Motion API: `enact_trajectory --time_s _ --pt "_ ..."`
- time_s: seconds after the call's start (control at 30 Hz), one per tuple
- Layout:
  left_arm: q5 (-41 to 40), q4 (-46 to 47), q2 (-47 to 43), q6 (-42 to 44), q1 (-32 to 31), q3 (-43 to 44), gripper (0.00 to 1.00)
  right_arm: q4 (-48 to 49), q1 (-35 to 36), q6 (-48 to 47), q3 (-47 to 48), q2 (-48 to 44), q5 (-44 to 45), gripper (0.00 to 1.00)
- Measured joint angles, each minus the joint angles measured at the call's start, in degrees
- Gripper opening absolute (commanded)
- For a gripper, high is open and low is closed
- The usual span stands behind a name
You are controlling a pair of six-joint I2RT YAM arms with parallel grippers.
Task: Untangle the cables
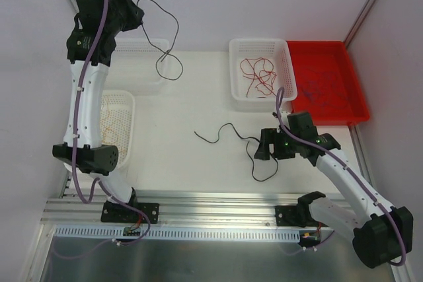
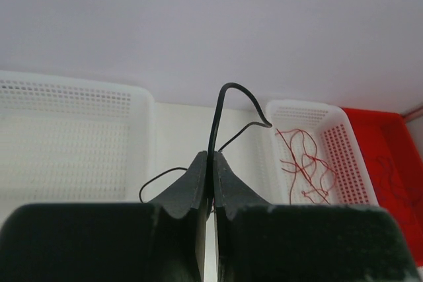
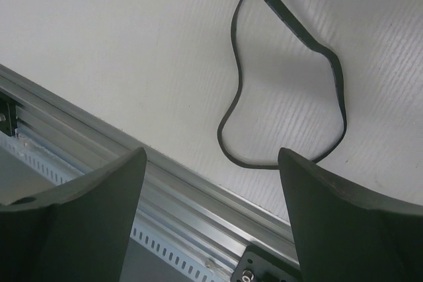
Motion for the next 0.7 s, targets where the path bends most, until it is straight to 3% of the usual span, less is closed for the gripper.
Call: enact_trajectory --time_s 0.57,0.7 --pt "-4.94 14.32 19.37 -5.75 12.92 0.68 0.00 2.45 0.26 -1.44 -0.94 -4.22 -0.90 0.87" --pt "-4.20 16.06 23.50 -7.82 14.80 -1.25 0.05 2.84 0.37 -1.44 -0.94 -2.19 -0.90 0.86"
